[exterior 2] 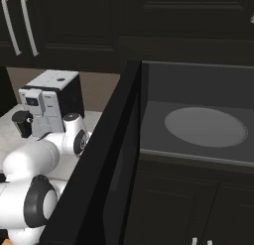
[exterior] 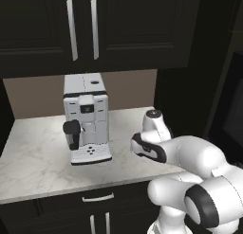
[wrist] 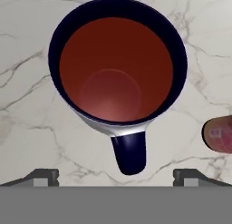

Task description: Place the microwavable item in the microwave. Then, close the microwave door and press the start button.

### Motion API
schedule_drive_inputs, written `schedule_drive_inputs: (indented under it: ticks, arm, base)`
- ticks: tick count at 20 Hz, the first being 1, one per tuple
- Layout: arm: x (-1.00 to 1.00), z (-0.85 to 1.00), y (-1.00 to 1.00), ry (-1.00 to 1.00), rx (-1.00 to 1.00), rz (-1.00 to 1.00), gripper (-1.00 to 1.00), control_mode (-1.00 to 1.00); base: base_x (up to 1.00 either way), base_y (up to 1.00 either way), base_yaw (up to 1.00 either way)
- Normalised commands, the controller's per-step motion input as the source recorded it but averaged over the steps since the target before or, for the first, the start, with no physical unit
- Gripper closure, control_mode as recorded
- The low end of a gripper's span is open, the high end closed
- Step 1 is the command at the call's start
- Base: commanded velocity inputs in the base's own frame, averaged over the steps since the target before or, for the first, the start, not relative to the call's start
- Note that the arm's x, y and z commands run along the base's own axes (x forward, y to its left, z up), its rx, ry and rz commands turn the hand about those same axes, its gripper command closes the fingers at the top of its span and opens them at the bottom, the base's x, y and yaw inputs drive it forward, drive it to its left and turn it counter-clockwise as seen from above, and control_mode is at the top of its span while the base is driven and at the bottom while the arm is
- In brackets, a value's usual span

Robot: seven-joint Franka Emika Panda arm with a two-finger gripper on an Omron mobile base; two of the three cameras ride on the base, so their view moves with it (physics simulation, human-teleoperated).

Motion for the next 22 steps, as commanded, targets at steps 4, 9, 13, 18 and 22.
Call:
schedule_drive_inputs:
  ticks: [4, 9, 13, 18, 22]
  arm:
    - [0.01, 0.00, 0.00, -0.03, 0.00, 0.00, -1.00, -1.00]
    - [0.08, 0.00, 0.00, -0.01, 0.00, 0.00, -1.00, -1.00]
    - [0.12, 0.00, 0.00, 0.00, 0.00, 0.00, -1.00, -1.00]
    - [0.11, 0.00, 0.00, 0.00, 0.00, 0.00, -1.00, -1.00]
    - [0.09, -0.03, 0.00, 0.00, 0.00, 0.00, -1.00, -1.00]
  base:
    - [0.00, 0.00, 0.00]
    - [0.00, 0.00, 0.00]
    - [0.00, 0.00, 0.00]
    - [0.00, 0.00, 0.00]
    - [0.00, 0.00, 0.00]
